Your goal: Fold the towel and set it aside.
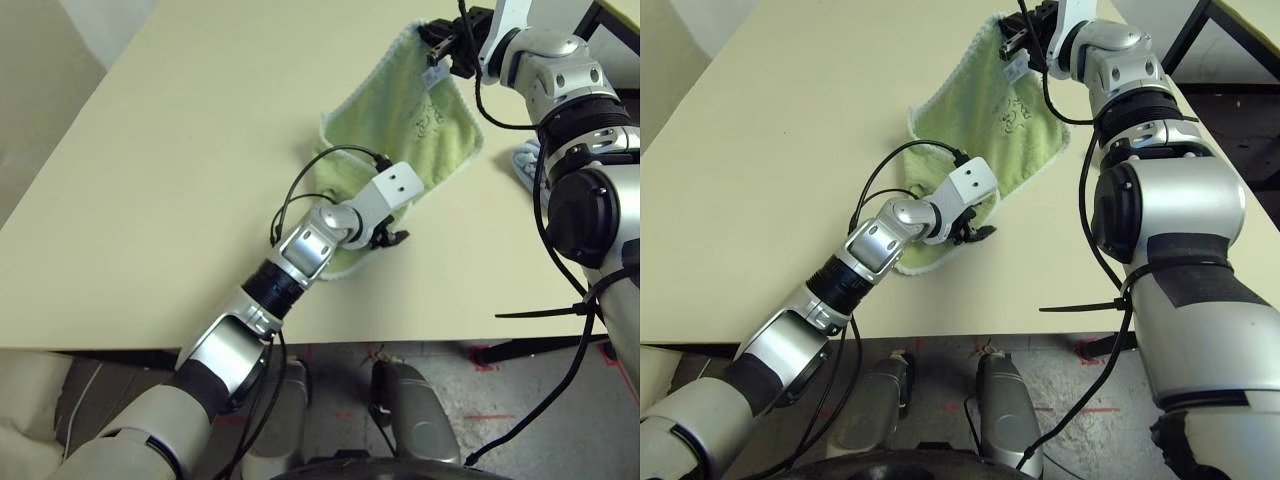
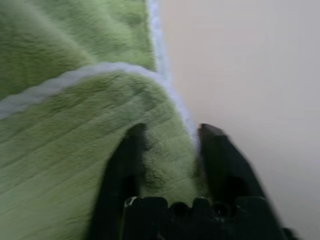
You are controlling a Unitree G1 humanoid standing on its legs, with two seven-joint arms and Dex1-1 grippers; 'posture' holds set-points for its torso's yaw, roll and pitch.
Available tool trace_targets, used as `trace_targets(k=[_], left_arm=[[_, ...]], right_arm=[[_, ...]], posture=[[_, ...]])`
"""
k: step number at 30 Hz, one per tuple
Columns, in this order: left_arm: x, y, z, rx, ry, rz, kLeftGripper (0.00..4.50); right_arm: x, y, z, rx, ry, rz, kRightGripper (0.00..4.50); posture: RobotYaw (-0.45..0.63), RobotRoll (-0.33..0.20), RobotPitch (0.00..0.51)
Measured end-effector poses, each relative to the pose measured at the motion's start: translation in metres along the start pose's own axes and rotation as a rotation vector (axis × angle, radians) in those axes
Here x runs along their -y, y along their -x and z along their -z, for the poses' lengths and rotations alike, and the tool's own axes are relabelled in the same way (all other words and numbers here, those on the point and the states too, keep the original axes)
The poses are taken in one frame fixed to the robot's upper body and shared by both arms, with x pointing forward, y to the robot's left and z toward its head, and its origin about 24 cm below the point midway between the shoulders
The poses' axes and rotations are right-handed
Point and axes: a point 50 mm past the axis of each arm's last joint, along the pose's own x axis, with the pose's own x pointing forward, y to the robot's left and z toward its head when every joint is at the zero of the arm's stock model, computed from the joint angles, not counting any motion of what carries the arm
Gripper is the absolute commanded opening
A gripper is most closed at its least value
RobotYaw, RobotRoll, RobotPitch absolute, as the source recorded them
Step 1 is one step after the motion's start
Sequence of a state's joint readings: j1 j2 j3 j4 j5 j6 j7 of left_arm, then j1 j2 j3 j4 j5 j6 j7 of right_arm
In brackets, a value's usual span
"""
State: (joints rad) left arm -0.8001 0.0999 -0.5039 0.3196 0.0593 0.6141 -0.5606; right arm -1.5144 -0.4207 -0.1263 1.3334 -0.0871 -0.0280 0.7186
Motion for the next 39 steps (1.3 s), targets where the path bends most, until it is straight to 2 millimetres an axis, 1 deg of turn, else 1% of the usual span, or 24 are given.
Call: trace_targets(k=[2, 3, 7, 11, 15, 18, 20, 21, 25, 27, 30, 33, 35, 36, 37, 39], left_arm=[[-0.004, 0.002, 0.002, -0.003, 0.006, -0.021, 0.19], [-0.006, 0.003, 0.002, -0.002, 0.01, -0.027, 0.01], [-0.013, 0.015, 0.003, 0.02, 0.098, -0.049, 0.01], [-0.022, 0.035, -0.012, 0.101, 0.163, -0.042, 0.01], [-0.025, 0.061, -0.029, 0.196, 0.215, -0.006, 0.01], [-0.024, 0.075, -0.031, 0.239, 0.258, 0.021, 0.01], [-0.022, 0.085, -0.028, 0.243, 0.266, 0.046, 0.01], [-0.022, 0.09, -0.025, 0.241, 0.267, 0.049, 0.01], [-0.033, 0.11, -0.001, 0.168, 0.258, -0.008, 0.01], [-0.038, 0.116, 0.009, 0.144, 0.264, -0.038, 0.01], [-0.044, 0.119, 0.014, 0.14, 0.263, -0.071, 0.01], [-0.047, 0.12, 0.017, 0.12, 0.216, -0.098, 0.8], [-0.046, 0.117, 0.019, 0.105, 0.211, -0.095, 1.54], [-0.044, 0.116, 0.018, 0.104, 0.209, -0.083, 2.03], [-0.043, 0.115, 0.018, 0.101, 0.208, -0.069, 2.37], [-0.038, 0.116, 0.016, 0.082, 0.198, -0.022, 3.16]], right_arm=[[-0.001, 0.0, 0.002, -0.003, -0.003, -0.005, 0.0], [-0.001, -0.001, 0.002, -0.003, -0.004, -0.006, 0.0], [-0.002, -0.001, 0.005, -0.009, -0.008, -0.011, 0.0], [-0.002, 0.0, 0.01, -0.02, -0.014, -0.012, 0.0], [-0.001, 0.005, 0.027, -0.062, -0.031, -0.006, 0.0], [0.003, 0.011, 0.04, -0.099, -0.041, 0.009, 0.0], [0.008, 0.017, 0.048, -0.121, -0.046, 0.027, 0.0], [0.009, 0.019, 0.05, -0.128, -0.048, 0.032, 0.0], [0.014, 0.026, 0.057, -0.148, -0.06, 0.033, 0.0], [0.013, 0.027, 0.058, -0.153, -0.065, 0.017, 0.0], [0.007, 0.024, 0.063, -0.157, -0.075, -0.024, 0.0], [0.0, 0.021, 0.064, -0.157, -0.086, -0.064, 0.0], [-0.001, 0.02, 0.063, -0.15, -0.086, -0.082, 0.0], [-0.003, 0.019, 0.062, -0.145, -0.085, -0.095, 0.0], [-0.004, 0.018, 0.061, -0.142, -0.082, -0.1, 0.0], [-0.004, 0.018, 0.06, -0.137, -0.077, -0.106, 0.0]], posture=[[0.12, 0.0, 0.124], [0.12, 0.0, 0.124], [0.13, 0.0, 0.124], [0.14, 0.0, 0.122], [0.15, 0.0, 0.12], [0.15, 0.0, 0.12], [0.15, 0.0, 0.12], [0.19, 0.0, 0.121], [0.21, 0.0, 0.126], [0.21, 0.0, 0.131], [0.21, 0.0, 0.134], [0.21, 0.0, 0.137], [0.2, 0.0, 0.14], [0.2, 0.0, 0.14], [0.2, 0.0, 0.139], [0.2, 0.0, 0.139]])
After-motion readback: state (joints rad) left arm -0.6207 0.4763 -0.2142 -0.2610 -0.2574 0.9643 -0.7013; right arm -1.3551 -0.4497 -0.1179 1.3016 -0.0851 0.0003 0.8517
